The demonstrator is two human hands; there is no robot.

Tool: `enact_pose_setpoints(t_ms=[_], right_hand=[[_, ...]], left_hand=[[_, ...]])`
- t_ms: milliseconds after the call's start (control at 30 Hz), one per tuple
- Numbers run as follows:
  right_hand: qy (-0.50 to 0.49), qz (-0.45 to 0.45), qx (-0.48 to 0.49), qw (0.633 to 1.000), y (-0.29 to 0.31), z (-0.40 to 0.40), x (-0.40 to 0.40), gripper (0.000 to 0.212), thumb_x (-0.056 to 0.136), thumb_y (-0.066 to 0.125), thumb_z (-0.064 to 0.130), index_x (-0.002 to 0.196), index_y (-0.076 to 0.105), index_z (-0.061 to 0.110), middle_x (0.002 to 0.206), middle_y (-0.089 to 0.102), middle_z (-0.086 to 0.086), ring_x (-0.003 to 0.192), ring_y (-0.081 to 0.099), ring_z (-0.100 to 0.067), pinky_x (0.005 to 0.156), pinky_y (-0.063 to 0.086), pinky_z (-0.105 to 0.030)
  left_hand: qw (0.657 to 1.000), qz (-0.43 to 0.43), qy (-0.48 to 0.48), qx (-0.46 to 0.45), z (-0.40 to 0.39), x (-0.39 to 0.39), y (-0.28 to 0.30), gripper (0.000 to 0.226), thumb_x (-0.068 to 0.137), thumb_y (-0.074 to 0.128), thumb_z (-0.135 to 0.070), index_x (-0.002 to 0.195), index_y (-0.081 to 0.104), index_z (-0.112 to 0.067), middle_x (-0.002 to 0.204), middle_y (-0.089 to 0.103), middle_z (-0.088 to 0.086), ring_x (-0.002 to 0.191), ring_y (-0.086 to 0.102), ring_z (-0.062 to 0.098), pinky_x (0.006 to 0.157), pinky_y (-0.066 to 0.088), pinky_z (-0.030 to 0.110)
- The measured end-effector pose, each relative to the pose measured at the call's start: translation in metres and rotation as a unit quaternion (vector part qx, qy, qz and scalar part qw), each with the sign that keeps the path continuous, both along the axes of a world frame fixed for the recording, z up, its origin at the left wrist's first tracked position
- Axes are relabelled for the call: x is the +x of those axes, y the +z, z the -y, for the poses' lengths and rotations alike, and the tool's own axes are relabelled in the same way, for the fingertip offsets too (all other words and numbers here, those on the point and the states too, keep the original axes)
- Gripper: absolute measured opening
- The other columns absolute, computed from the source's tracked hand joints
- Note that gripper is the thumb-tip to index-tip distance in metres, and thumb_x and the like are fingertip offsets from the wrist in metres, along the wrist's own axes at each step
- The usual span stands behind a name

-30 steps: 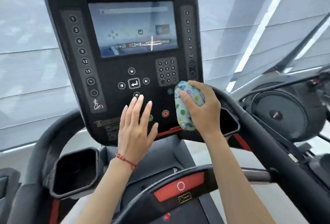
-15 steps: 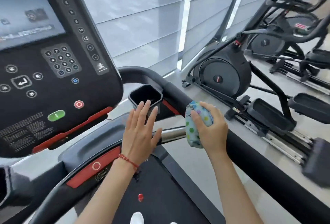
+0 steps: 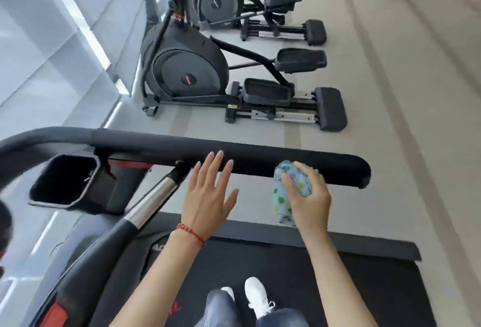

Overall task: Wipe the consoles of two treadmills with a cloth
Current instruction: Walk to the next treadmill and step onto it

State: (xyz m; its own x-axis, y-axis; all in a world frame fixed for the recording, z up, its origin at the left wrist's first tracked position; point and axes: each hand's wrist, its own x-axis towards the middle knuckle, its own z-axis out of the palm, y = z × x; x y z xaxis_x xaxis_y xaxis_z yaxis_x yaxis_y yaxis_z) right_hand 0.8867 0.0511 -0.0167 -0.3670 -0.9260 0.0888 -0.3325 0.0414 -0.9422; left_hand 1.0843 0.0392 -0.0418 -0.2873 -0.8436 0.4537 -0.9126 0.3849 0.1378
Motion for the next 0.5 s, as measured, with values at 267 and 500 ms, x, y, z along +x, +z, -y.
enact_pose_setpoints(t_ms=[267,500], right_hand=[[-0.195,0.021,0.042,0.98,-0.025,-0.079,-0.082,0.025,0.082,0.069,0.025,0.103,0.058,0.033,0.107,0.058,0.001,0.095,0.057,-0.009,0.083,0.049,-0.025],[-0.333,0.06,0.051,0.94,-0.038,-0.149,-0.175,0.027,0.082,0.069,0.023,0.108,0.063,0.022,0.105,0.058,0.003,0.093,0.05,0.018,0.072,0.038,0.003]], left_hand=[[0.984,0.025,-0.167,0.06,-0.002,-0.092,-0.015,0.051,0.089,0.041,-0.035,0.132,0.042,-0.007,0.137,0.046,0.022,0.13,0.032,0.033,0.108,0.023,0.048],[0.95,0.055,-0.294,0.091,-0.02,-0.218,-0.026,0.052,0.091,0.04,-0.037,0.13,0.049,-0.004,0.137,0.045,0.021,0.129,0.037,0.037,0.104,0.033,0.052]])
